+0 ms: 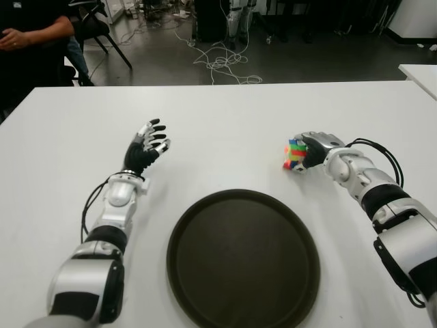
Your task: Pick up the Rubik's Cube and put it in the plate
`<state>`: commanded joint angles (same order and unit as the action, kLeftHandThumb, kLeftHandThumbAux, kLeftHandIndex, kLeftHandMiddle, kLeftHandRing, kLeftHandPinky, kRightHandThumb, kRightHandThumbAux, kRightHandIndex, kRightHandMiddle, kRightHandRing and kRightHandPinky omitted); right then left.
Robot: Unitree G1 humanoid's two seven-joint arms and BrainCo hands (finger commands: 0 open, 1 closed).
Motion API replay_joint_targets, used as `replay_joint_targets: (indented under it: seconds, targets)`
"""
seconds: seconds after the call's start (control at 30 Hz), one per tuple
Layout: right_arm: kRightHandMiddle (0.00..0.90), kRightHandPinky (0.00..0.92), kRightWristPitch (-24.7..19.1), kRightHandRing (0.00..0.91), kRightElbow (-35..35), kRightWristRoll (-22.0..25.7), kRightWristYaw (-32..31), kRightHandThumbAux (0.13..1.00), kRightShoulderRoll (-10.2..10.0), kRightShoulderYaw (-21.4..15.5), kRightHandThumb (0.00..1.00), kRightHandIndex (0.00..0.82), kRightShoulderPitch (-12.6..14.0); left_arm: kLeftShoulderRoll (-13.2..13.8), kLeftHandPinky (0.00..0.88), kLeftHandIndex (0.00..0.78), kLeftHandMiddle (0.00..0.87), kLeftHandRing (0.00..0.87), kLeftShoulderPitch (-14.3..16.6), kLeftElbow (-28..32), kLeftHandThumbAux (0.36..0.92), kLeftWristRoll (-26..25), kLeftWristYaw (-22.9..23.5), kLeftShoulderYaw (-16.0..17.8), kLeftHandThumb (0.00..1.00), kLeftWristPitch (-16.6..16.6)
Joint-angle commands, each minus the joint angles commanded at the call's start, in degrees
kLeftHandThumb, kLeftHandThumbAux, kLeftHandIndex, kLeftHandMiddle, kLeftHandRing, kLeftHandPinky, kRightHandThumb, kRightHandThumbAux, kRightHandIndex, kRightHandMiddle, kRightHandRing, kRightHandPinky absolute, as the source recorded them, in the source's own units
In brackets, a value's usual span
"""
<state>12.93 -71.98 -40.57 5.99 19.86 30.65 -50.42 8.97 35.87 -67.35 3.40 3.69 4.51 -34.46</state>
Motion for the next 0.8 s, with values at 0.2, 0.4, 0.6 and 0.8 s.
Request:
replay_joint_targets:
  seconds: [0.2, 0.4, 0.6, 0.8]
  targets:
    - [0.597, 0.547, 0.1, 0.592, -0.2, 0.2, 2.2, 0.738, -0.1, 0.2, 0.684, 0.422, 0.1, 0.0, 0.185, 0.112, 0.201, 0.198, -0.1, 0.0, 0.696, -0.1, 0.0, 0.1, 0.165, -0.1]
    - [0.584, 0.536, 0.1, 0.584, -0.3, 0.5, 2.3, 0.737, -0.1, 0.2, 0.687, 0.421, 0.0, 0.2, 0.18, 0.11, 0.194, 0.192, -0.1, 0.2, 0.686, 0.1, 0.1, -0.1, 0.167, 0.0]
    - [0.581, 0.534, 0.3, 0.58, -0.2, 0.5, 2.5, 0.737, 0.0, 0.3, 0.687, 0.42, -0.1, 0.3, 0.175, 0.106, 0.193, 0.192, -0.1, 0.3, 0.683, 0.4, 0.0, -0.3, 0.154, 0.5]
    - [0.578, 0.537, 0.3, 0.579, -0.2, 0.6, 2.6, 0.738, 0.1, 0.2, 0.687, 0.42, -0.1, 0.3, 0.187, 0.109, 0.194, 0.194, -0.1, 0.4, 0.679, 0.4, -0.1, -0.4, 0.153, 0.5]
